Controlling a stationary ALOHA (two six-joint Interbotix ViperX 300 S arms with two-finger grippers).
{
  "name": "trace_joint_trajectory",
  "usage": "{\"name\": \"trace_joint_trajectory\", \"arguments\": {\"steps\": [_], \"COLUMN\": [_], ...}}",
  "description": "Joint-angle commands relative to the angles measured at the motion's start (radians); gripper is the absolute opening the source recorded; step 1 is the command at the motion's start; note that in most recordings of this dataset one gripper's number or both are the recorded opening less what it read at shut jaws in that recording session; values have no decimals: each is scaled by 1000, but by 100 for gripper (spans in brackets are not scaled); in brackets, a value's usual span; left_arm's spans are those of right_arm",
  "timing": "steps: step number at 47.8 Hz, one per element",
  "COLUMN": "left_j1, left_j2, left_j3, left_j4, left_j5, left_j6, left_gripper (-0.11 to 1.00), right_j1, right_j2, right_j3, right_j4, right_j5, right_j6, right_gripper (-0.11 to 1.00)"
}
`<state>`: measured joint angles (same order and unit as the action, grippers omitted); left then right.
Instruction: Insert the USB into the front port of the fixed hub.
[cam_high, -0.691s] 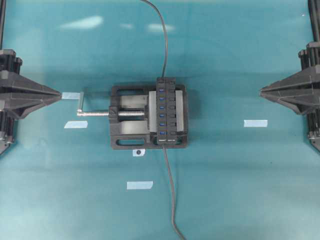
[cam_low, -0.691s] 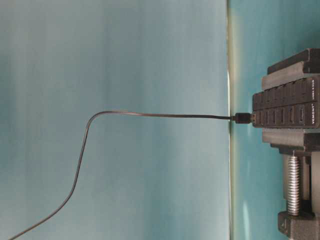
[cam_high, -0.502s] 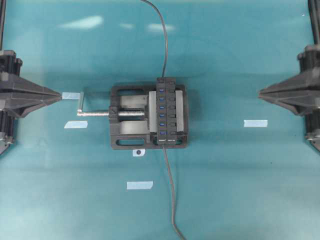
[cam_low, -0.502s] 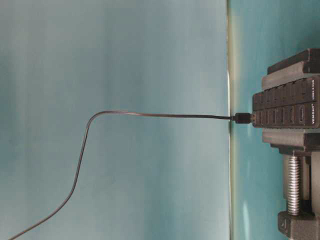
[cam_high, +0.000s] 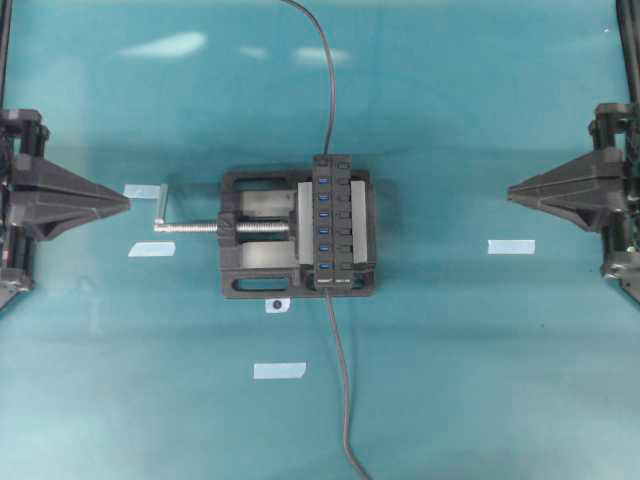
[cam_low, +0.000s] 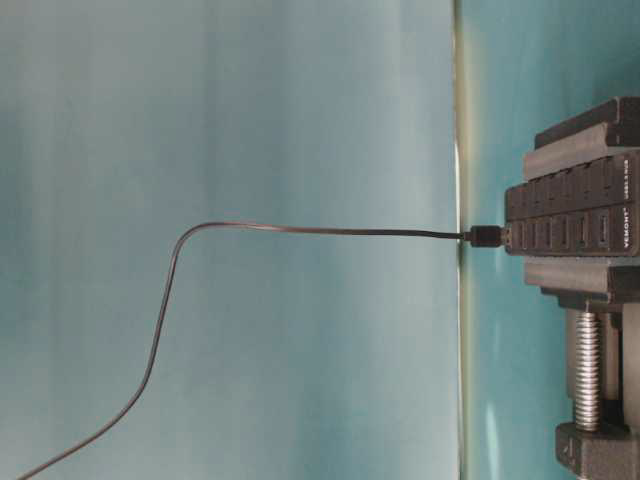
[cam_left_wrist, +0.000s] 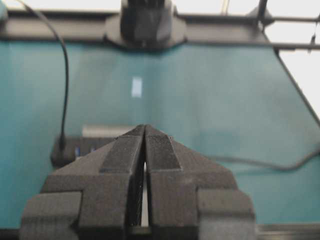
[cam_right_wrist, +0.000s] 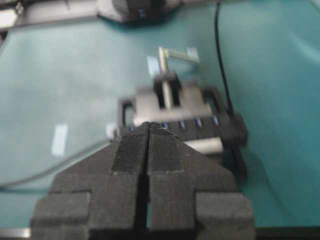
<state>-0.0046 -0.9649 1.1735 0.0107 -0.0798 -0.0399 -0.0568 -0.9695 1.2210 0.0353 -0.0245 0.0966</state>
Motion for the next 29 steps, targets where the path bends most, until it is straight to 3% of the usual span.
{"name": "trace_joint_trajectory", "arguments": {"steps": [1,10,29], "left_j1": [-2,-2,-18], "left_j2": [9,18,123], "left_j3": [-38,-52,-103], "left_j4": [2,2,2], "left_j5": [34,52,138], "left_j6": [-2,0,0], "left_gripper": [0,0,0], "right_j1": [-15,-55,-138], "right_j2": [17,72,296], "right_j3": [-57,-109,-206], "right_j4": [2,-14,-29], "right_j5": [75,189,212], "right_j6": [11,8,3], "right_gripper": [-2,-2,-2]}}
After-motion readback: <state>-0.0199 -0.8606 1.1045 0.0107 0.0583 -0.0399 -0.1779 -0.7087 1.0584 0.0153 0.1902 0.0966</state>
